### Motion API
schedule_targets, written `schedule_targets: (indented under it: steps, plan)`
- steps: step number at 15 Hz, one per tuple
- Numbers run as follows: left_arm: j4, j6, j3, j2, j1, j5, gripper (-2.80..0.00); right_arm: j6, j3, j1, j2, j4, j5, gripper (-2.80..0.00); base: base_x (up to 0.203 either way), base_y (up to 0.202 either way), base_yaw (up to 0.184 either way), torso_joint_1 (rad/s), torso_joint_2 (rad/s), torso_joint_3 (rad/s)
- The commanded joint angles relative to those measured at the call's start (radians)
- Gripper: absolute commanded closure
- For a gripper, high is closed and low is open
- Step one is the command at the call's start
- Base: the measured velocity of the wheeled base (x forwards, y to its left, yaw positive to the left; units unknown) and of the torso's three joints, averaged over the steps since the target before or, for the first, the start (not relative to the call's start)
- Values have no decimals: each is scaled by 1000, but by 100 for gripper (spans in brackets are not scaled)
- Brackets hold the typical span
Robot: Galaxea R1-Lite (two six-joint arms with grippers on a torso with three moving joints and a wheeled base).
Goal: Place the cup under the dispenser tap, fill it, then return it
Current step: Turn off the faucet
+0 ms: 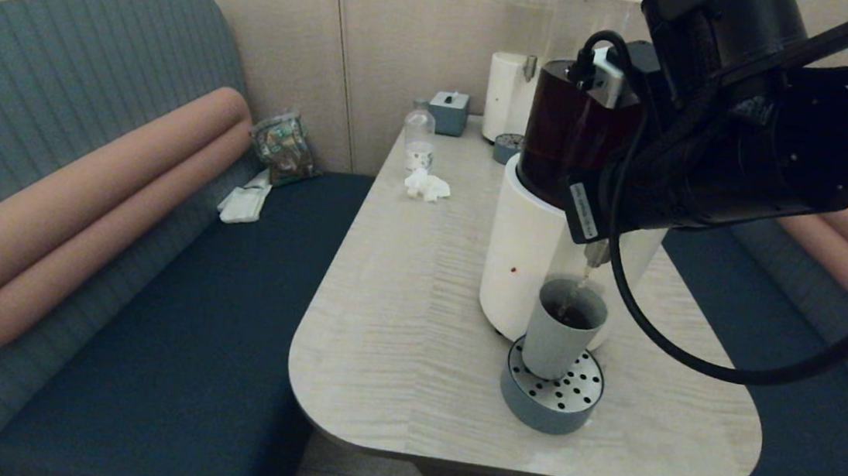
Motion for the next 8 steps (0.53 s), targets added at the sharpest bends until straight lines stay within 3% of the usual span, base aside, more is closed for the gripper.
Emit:
schedule_targets:
  steps: [1, 8]
  plan:
    - [0, -1, 0, 0, 0, 1, 0, -7, 1, -14, 6, -10, -4, 0, 0, 0, 0, 0, 0, 0]
    - [0, -1, 0, 0, 0, 1, 0, -17, 1, -26, 6, -11, -4, 0, 0, 0, 0, 0, 0, 0]
